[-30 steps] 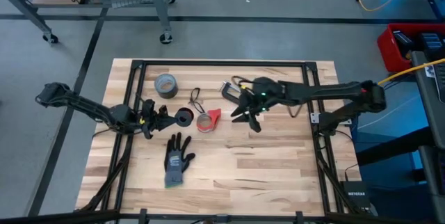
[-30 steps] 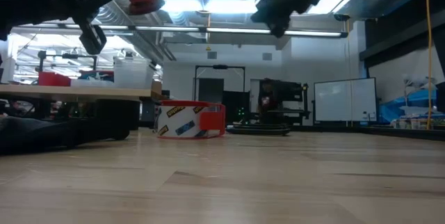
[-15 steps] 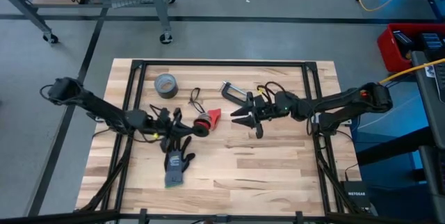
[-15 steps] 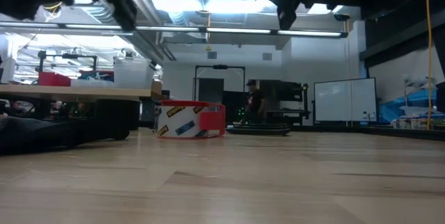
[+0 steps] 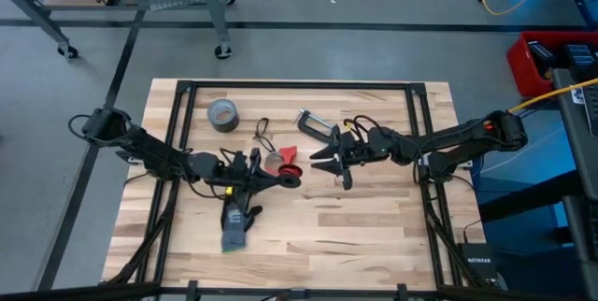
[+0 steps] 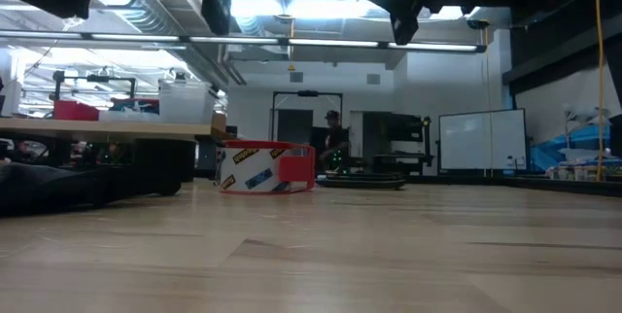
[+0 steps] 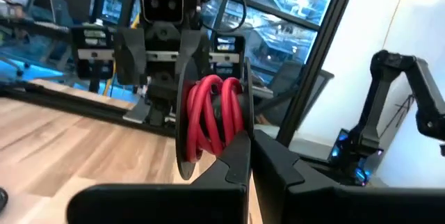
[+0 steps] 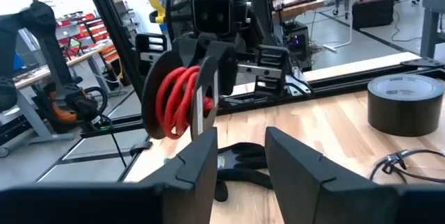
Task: Coil cords
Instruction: Uncoil the red wire from the spool
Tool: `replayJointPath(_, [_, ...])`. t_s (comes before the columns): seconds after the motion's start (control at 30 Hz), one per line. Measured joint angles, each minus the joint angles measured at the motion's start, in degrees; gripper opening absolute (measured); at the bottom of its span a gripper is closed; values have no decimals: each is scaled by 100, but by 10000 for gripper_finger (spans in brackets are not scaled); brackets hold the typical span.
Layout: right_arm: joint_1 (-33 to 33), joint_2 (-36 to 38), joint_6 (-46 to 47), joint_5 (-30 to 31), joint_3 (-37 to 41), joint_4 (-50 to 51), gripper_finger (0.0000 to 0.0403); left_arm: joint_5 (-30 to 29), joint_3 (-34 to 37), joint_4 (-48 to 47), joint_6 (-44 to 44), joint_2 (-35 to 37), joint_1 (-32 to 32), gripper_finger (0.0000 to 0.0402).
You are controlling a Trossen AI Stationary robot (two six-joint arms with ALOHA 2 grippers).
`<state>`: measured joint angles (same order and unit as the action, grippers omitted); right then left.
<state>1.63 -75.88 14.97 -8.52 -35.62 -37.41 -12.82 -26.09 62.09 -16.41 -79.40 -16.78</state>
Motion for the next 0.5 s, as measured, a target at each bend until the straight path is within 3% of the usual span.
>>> replayJointPath(0.5, [225, 0, -21, 173, 0, -68, 126, -177, -73, -11, -37, 2, 261, 0])
